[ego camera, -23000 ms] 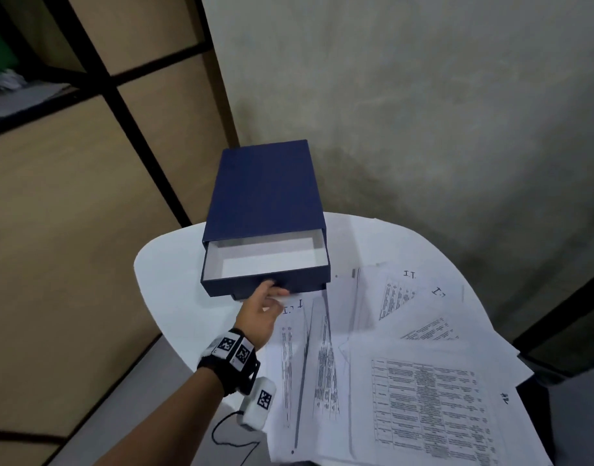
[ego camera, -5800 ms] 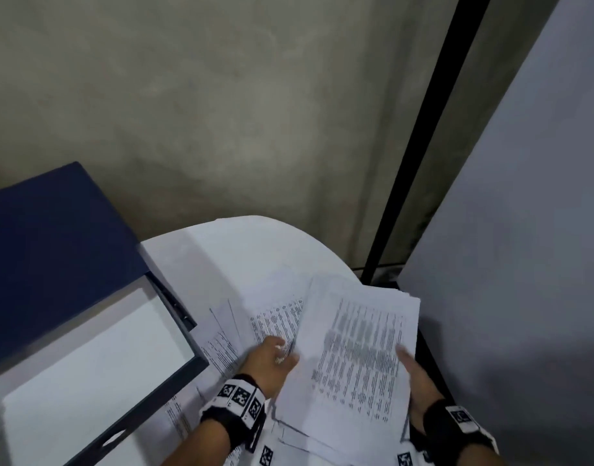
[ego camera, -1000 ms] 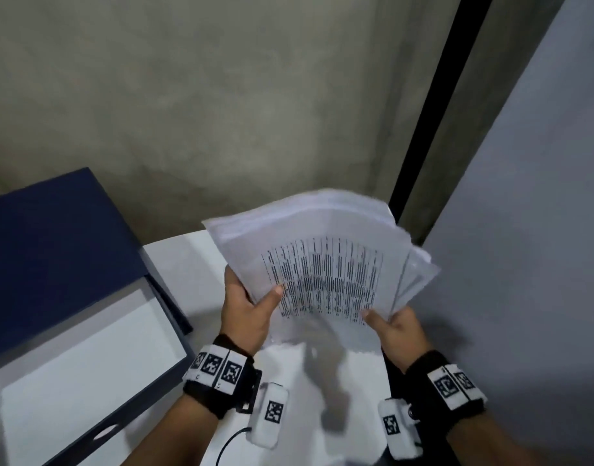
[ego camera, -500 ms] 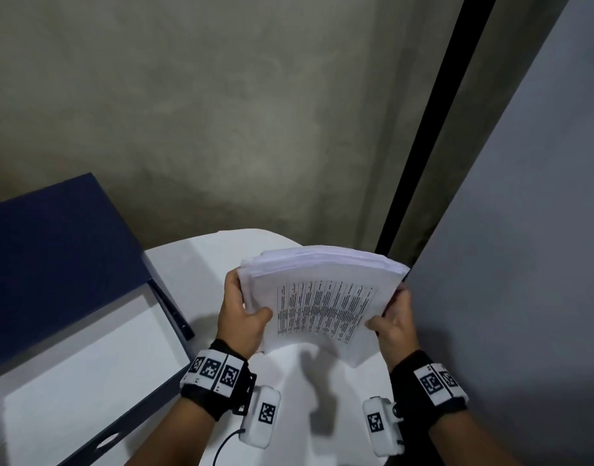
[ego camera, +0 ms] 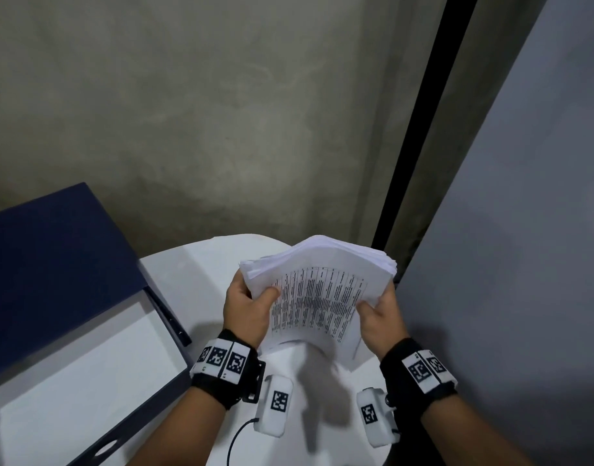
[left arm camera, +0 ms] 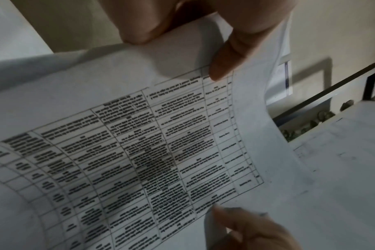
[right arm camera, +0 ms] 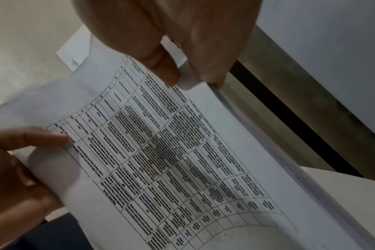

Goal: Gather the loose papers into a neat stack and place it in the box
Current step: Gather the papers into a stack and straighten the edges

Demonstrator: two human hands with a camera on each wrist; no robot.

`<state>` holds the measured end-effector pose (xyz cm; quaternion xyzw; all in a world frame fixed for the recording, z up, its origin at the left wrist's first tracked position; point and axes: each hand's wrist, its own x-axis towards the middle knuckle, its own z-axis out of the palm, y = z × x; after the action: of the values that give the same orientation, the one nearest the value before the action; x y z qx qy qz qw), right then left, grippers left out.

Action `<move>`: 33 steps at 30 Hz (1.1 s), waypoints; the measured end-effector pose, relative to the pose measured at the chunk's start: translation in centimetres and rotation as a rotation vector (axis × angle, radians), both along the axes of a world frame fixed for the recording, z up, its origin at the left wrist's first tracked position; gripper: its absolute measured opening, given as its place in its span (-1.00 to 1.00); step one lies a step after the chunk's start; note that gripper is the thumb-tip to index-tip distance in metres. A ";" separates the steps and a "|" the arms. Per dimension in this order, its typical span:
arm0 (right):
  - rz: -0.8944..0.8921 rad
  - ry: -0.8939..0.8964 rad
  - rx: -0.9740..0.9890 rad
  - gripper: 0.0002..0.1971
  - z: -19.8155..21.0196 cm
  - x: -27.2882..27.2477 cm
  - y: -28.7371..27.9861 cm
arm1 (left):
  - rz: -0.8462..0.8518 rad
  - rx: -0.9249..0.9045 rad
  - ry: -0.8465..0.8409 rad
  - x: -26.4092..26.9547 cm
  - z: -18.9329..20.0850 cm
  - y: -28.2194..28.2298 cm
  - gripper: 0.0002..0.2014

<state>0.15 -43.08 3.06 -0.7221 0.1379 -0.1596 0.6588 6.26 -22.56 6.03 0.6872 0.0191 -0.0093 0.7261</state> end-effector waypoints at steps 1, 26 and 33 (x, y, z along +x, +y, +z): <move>-0.004 0.006 0.006 -0.33 -0.1 -0.1 -0.2 | 0.010 -0.004 -0.017 -0.1 0.3 0.0 -0.64; 0.030 -0.092 -0.368 -0.66 4.9 -0.6 0.5 | 0.134 0.778 -0.505 -1.6 4.3 0.6 -0.19; 0.219 -0.251 -0.893 -0.66 9.9 0.3 1.2 | -0.308 0.881 -0.514 0.0 7.6 0.7 -0.75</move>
<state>0.43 -41.93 12.98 -0.9200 -0.1019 -0.2188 0.3087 6.23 -21.87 13.66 0.9019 -0.2585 0.0616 0.3404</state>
